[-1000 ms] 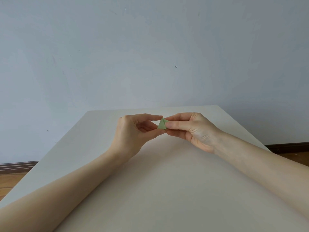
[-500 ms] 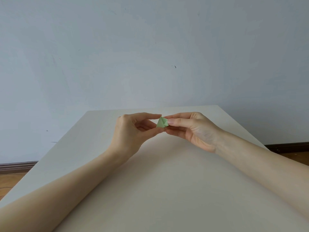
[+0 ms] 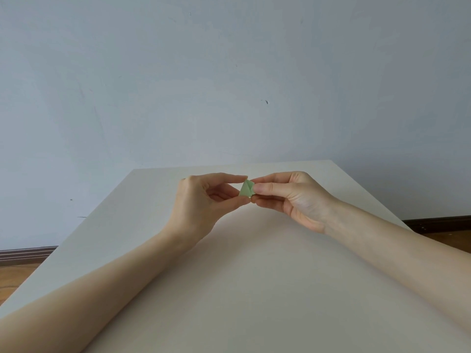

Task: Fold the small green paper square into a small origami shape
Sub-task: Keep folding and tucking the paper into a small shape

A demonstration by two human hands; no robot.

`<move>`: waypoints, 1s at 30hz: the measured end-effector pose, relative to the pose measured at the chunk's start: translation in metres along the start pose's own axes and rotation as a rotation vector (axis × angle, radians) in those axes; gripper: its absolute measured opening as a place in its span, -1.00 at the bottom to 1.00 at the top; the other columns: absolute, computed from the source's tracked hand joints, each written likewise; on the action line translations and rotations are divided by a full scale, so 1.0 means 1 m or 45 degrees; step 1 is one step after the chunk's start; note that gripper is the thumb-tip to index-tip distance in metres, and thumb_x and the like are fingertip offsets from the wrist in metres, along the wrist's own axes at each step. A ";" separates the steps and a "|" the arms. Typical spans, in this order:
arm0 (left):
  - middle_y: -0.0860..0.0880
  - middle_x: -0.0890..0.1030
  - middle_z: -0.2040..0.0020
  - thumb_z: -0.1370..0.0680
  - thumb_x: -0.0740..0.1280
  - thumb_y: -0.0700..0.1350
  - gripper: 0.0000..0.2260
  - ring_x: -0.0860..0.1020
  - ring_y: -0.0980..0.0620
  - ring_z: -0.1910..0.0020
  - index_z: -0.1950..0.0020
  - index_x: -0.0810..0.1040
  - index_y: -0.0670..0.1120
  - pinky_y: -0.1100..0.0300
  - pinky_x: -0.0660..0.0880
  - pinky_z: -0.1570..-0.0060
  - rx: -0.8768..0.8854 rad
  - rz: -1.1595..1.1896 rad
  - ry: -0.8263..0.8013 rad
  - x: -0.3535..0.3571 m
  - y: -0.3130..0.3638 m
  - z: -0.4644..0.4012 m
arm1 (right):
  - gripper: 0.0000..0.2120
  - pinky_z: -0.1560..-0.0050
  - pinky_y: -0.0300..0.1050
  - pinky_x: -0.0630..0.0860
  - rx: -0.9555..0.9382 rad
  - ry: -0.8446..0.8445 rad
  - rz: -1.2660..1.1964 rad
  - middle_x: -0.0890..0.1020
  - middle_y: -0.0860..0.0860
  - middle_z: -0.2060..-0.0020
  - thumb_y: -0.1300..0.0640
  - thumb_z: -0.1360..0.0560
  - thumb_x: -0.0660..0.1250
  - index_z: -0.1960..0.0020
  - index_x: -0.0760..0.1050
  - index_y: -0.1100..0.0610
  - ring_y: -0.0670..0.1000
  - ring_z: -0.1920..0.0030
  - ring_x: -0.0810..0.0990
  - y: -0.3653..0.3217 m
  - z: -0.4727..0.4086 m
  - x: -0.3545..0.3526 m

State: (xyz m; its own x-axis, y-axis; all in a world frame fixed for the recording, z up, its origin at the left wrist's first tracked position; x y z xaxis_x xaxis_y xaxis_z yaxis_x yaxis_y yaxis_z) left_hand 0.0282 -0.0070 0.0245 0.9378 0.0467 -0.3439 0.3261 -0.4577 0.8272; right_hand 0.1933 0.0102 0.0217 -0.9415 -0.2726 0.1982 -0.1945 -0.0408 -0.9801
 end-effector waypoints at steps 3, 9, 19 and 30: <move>0.03 0.70 0.29 -0.35 0.51 -0.22 -0.75 0.66 0.08 0.30 0.02 0.66 0.01 0.37 0.52 0.21 -0.017 0.020 -0.010 0.001 0.000 0.000 | -0.88 0.25 -0.29 0.57 0.001 0.008 0.014 0.69 0.11 0.25 0.37 -0.41 0.37 0.06 0.60 0.34 -0.03 0.31 0.67 0.000 0.000 0.000; -0.02 0.70 0.26 -0.40 0.46 -0.22 -0.79 0.65 0.08 0.28 0.01 0.66 0.00 0.33 0.54 0.15 -0.136 0.174 -0.020 0.003 -0.004 -0.004 | -0.89 0.24 -0.28 0.58 -0.009 0.062 -0.023 0.69 0.12 0.25 0.37 -0.40 0.38 0.08 0.60 0.33 -0.01 0.30 0.67 -0.001 -0.001 -0.003; -0.14 0.70 0.11 -0.38 0.45 -0.29 -0.90 0.67 -0.01 0.17 0.12 0.67 -0.20 0.24 0.58 0.04 -0.400 0.532 -0.020 0.004 -0.011 -0.006 | -0.92 0.22 -0.28 0.59 -0.013 0.078 -0.031 0.69 0.08 0.29 0.37 -0.38 0.39 0.12 0.62 0.30 -0.02 0.31 0.67 0.000 -0.002 -0.003; -0.06 0.72 0.19 -0.36 0.47 -0.30 -0.87 0.66 0.05 0.22 0.15 0.69 -0.12 0.26 0.58 0.04 -0.351 0.418 -0.008 0.003 -0.009 -0.006 | -0.91 0.26 -0.29 0.58 0.026 0.081 -0.055 0.69 0.07 0.32 0.38 -0.37 0.40 0.13 0.60 0.30 -0.02 0.32 0.67 0.001 -0.001 -0.002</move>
State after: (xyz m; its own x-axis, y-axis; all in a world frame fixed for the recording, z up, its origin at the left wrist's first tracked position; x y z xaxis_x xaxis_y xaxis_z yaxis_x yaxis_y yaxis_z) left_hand 0.0291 0.0028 0.0181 0.9967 -0.0675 -0.0443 0.0305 -0.1928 0.9808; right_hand 0.1942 0.0120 0.0203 -0.9480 -0.2088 0.2403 -0.2304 -0.0712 -0.9705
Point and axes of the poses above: each hand's wrist, its own z-axis away from the middle knuckle, its own x-axis out of the palm, y = z × x, the point moved 3 cm from there along -z, towards the middle knuckle
